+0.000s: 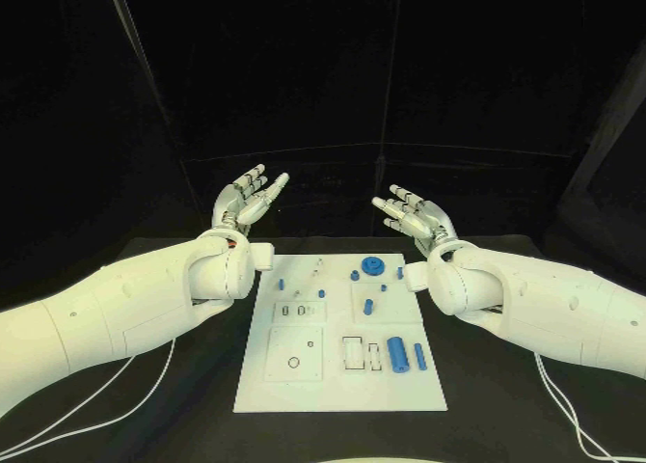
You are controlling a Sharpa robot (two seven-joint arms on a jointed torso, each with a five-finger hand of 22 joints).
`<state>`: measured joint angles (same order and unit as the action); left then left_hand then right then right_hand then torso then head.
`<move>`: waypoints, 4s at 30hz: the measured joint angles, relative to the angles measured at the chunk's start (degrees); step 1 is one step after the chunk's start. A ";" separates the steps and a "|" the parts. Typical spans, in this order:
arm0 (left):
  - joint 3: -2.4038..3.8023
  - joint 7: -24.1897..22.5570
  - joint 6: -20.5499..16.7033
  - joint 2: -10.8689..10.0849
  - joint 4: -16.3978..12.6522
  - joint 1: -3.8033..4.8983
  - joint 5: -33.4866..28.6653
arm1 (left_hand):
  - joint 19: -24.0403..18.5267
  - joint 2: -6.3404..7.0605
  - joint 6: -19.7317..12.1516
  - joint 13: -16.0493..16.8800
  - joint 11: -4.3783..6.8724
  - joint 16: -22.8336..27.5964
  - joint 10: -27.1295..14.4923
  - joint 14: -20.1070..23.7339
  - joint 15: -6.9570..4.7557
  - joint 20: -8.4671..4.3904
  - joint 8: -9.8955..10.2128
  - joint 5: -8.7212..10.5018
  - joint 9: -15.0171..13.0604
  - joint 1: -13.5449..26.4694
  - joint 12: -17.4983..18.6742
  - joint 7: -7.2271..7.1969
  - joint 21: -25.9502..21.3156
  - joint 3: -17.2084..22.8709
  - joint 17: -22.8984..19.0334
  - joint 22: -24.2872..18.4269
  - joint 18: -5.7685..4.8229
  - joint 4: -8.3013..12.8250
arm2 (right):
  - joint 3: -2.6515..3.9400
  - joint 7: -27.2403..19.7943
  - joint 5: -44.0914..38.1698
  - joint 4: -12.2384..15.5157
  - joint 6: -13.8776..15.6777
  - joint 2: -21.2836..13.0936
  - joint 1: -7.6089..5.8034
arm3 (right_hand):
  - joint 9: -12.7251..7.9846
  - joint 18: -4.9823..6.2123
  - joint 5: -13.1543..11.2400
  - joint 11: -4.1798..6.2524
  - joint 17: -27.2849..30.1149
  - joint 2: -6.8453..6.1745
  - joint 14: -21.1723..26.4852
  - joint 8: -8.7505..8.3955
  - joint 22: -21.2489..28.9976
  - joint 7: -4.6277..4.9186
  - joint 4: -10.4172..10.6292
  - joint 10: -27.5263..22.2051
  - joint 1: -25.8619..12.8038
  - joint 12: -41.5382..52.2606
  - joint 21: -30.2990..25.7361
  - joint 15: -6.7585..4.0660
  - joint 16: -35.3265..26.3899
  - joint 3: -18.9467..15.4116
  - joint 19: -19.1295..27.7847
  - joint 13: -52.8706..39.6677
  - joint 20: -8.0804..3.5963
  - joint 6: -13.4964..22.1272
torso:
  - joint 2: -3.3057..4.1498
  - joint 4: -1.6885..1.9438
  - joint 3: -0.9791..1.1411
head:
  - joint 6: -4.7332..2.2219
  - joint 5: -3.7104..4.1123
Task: Assemble the parts on the task board
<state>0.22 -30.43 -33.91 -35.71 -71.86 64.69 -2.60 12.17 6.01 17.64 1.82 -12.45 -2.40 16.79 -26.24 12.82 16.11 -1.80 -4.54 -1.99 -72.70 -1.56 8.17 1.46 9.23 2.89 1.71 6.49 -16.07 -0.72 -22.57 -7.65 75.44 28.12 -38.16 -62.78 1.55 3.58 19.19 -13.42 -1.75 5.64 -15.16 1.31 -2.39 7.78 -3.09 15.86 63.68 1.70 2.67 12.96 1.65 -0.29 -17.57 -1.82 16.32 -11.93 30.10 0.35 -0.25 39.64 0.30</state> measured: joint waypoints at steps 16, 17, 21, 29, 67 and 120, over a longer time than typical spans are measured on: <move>0.01 -0.90 5.89 -2.36 0.71 0.21 -0.87 | 16.06 -1.81 13.03 1.36 -2.19 -3.63 17.94 -17.92 0.20 0.56 -1.82 -0.33 -1.05 -2.87 -2.46 1.03 4.68 -0.67 2.13 2.15 0.30 0.08 | -0.16 3.25 -17.57 -6.78 -6.67 -0.53 -0.80 | 2.09 5.35 -2.91 2.24 -1.79 0.52 -35.91 4.30 -2.48 2.96 -6.06 33.55 9.61 4.24 8.00 -3.36 5.71 2.74 -25.87 -1.61 -0.60 -29.85 | 0.13 -0.25 0.12 | 0.50 -0.78; 0.01 -0.90 6.22 -2.44 0.36 0.21 -0.88 | 21.09 -2.20 15.15 1.68 -1.60 -4.29 22.60 -20.02 -0.42 0.54 -2.08 -0.33 -1.17 -3.26 -3.19 1.23 6.18 -0.93 2.37 2.84 1.21 0.34 | -0.16 3.24 -19.55 -6.77 -6.35 -0.47 -0.91 | 2.15 5.36 -3.18 2.46 -1.80 0.54 -37.42 4.31 -2.49 3.20 -6.37 34.87 9.99 4.28 8.38 -3.65 5.71 3.06 -26.97 -1.61 -0.86 -31.34 | 0.20 -0.29 0.14 | 0.43 -0.81; 0.01 -0.88 7.26 -3.27 -0.85 0.21 -0.86 | 34.00 -3.33 26.81 2.20 0.51 -7.59 34.03 -28.48 -3.19 -0.21 -4.24 -0.33 -2.02 -2.89 -5.91 2.68 11.25 -1.75 3.60 4.71 3.39 1.16 | -0.14 3.39 -25.51 -6.36 -5.71 -0.45 -1.43 | 2.19 6.26 -4.24 3.41 -2.12 0.22 -43.37 4.63 -2.89 4.15 -8.19 39.71 11.34 4.28 10.18 -5.13 6.66 4.56 -31.64 -1.67 -2.23 -36.07 | 0.66 -0.41 0.20 | 0.14 -0.98; 0.00 -0.89 10.07 -7.26 -6.46 0.22 -0.28 | 43.39 -4.81 32.77 2.16 2.77 -10.59 39.81 -38.41 -6.16 -3.12 -5.16 -0.33 -1.92 -4.57 -7.05 4.66 14.13 -2.11 7.20 5.35 3.33 3.96 | -0.14 6.26 -39.44 -5.63 -5.58 -0.64 -3.49 | 2.25 6.25 -5.72 5.35 -2.90 -0.57 -53.68 4.63 -4.06 3.79 -11.49 47.90 12.12 4.28 14.28 -8.18 7.80 7.87 -39.63 -1.76 -5.40 -42.60 | 2.35 -0.69 0.24 | -0.60 -1.22; -0.01 -0.58 13.01 -13.79 -20.78 0.27 0.51 | 47.06 -4.50 34.79 2.11 3.54 -10.59 42.19 -42.01 -7.32 -4.53 -5.09 -0.33 -1.87 -6.51 -6.13 4.01 14.52 -2.27 10.78 4.99 3.27 7.08 | -0.05 26.90 -82.50 -4.87 -18.48 5.06 -8.12 | 2.23 6.23 -7.54 8.30 -36.06 -5.16 -68.70 2.64 -26.79 1.35 -12.18 51.11 8.84 2.07 48.79 -13.69 50.59 11.61 -56.88 -2.29 -11.42 -45.88 | 10.44 -0.30 -0.02 | -3.96 0.83; 0.00 -0.16 12.87 -14.50 -21.92 0.69 0.57 | 47.44 -4.50 34.78 2.11 3.53 -10.59 42.18 -42.57 -7.48 -4.53 -4.68 -0.33 -1.84 -6.51 -5.94 4.01 14.52 -2.42 11.53 4.97 3.23 7.23 | -0.09 27.85 -85.13 -8.39 -21.22 8.34 -8.11 | 2.64 5.30 -10.88 9.72 -37.22 -3.05 -68.05 3.45 -41.44 0.68 -11.42 55.29 10.35 3.10 61.41 -13.88 52.15 20.29 -57.51 -3.17 -11.61 -50.98 | 12.15 0.25 0.13 | -3.57 0.46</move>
<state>0.22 -30.58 -21.05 -50.21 -93.77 65.38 -2.03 59.62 1.50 52.43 3.94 -8.92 -12.98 58.98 -68.82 5.34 11.58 -6.48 -4.87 -3.84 -79.21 -7.50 12.17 15.98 6.81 14.42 6.69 9.73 -8.85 -0.81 5.28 -92.78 67.04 6.90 -29.82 -70.89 4.19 8.88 8.30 -3.70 -38.97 2.59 -83.20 4.77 -43.83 8.46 -14.51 71.15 74.03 4.80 64.08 -0.93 53.80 20.00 -75.07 -4.99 4.71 -62.92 42.25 0.59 -0.12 36.07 0.76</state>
